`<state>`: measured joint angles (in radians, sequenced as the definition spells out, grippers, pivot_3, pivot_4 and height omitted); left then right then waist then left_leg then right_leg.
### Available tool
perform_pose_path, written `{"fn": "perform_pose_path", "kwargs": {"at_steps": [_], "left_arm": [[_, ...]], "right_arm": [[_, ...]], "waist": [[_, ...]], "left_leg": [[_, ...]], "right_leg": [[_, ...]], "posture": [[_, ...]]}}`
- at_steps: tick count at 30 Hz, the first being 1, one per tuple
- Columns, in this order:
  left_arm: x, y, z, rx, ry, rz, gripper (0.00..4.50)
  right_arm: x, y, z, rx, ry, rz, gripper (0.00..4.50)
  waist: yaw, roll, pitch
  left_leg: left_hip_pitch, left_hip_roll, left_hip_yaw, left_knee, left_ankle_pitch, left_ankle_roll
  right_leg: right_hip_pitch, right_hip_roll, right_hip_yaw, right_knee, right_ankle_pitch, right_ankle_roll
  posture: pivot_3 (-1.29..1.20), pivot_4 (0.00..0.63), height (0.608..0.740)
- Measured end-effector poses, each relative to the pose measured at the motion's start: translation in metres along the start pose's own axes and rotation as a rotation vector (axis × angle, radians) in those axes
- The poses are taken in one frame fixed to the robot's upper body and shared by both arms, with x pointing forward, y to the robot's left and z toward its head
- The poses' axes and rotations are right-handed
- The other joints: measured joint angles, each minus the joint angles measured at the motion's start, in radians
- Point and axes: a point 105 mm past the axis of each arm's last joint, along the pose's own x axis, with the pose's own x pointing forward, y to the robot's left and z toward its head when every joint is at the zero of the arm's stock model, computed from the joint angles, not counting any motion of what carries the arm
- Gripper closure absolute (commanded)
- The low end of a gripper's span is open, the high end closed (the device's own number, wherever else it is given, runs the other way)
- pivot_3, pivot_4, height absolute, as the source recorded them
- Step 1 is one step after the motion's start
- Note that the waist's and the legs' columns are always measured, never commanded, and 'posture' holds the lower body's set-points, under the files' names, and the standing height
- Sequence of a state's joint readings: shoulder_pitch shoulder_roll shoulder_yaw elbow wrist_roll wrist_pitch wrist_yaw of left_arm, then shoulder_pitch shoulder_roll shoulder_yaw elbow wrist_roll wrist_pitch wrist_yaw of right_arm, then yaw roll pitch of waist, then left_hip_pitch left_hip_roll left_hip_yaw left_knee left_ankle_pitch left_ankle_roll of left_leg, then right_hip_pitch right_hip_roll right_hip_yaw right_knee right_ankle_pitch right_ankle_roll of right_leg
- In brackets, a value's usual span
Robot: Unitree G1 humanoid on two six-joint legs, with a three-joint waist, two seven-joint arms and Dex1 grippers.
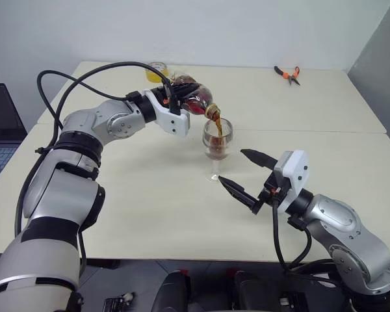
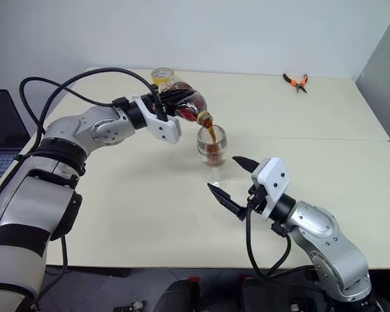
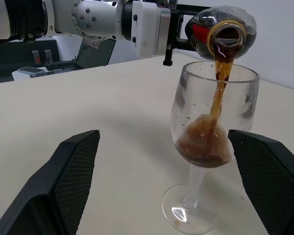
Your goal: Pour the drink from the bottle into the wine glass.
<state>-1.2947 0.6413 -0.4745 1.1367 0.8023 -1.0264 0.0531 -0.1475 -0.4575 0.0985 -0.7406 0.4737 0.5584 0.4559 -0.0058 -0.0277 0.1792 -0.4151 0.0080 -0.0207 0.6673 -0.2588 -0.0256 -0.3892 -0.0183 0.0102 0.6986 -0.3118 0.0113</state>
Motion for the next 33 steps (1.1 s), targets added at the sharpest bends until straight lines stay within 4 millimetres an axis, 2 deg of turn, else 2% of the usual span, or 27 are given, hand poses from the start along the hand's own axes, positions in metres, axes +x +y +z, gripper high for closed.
{"fn": "perform_pose_path", "kwargs": {"at_steps": [26, 33], "left_arm": [[0.000, 0.007, -0.005, 0.024, 0.025, 0.012, 3.76], [-0.001, 0.008, -0.007, 0.026, 0.029, 0.011, 3.76]], "right_arm": [[0.000, 0.000, 0.001, 0.002, -0.007, -0.003, 0.00], [0.001, -0.009, 0.016, -0.010, -0.088, -0.055, 0.00]], "waist": [[0.000, 0.000, 0.000], [0.000, 0.000, 0.000]], "left_leg": [[0.000, 0.000, 0.000, 0.001, 0.000, 0.000], [0.000, 0.000, 0.000, 0.002, 0.000, 0.000]], "right_leg": [[0.000, 0.000, 0.000, 0.000, 0.000, 0.000], [0.000, 0.000, 0.000, 0.001, 0.000, 0.000]], "posture": [[0.00, 0.150, 0.740], [0.00, 0.150, 0.740]]}}
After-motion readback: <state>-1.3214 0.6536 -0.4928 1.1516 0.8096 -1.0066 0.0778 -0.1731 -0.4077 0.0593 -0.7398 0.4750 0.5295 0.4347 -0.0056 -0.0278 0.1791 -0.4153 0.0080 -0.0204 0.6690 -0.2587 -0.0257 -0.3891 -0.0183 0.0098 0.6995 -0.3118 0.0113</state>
